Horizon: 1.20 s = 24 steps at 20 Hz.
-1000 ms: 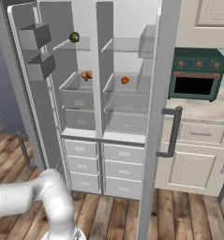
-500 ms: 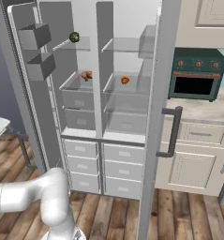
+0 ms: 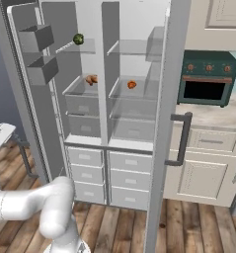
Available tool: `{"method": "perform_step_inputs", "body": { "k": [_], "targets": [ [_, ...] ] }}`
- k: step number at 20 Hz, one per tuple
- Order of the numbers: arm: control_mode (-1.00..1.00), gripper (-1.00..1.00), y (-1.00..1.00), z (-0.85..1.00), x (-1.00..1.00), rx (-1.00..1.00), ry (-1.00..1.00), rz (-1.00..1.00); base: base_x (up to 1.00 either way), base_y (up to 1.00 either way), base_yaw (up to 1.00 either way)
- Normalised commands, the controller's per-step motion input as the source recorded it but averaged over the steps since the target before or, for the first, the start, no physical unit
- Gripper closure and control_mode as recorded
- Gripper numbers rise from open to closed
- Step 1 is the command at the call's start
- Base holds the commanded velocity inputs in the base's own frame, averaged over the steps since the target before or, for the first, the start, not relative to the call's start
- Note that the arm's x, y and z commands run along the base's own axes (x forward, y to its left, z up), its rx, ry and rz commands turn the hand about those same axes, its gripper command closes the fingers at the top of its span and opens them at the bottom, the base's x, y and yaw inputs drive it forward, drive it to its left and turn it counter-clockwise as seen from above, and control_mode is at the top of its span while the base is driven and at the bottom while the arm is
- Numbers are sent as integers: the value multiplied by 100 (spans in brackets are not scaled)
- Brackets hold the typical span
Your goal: There's a chicken drumstick in the fridge that needs to be moved to the freezer for freezing. Pick up the chicken drumstick from the fridge, place it on any shelf in the freezer, and close the fridge and freezer doors when done.
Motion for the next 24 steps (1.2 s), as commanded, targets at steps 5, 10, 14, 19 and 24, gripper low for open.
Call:
{"method": "perform_step_inputs", "body": {
  "k": [5, 10, 14, 19, 24],
  "targets": [
    [-100, -100, 31, -34, 33, 0, 0, 0, 0, 0, 0],
    [-100, -100, 2, -36, 1, 0, -2, 0, 0, 0, 0],
    [-100, -100, 1, -37, 15, 0, -2, 0, 0, 0, 0],
    [-100, -100, -4, -23, 12, 0, 0, 0, 0, 0, 0],
    [-100, -100, -31, 0, -4, 0, 8, 0, 0, 0, 0]
  ]
}}
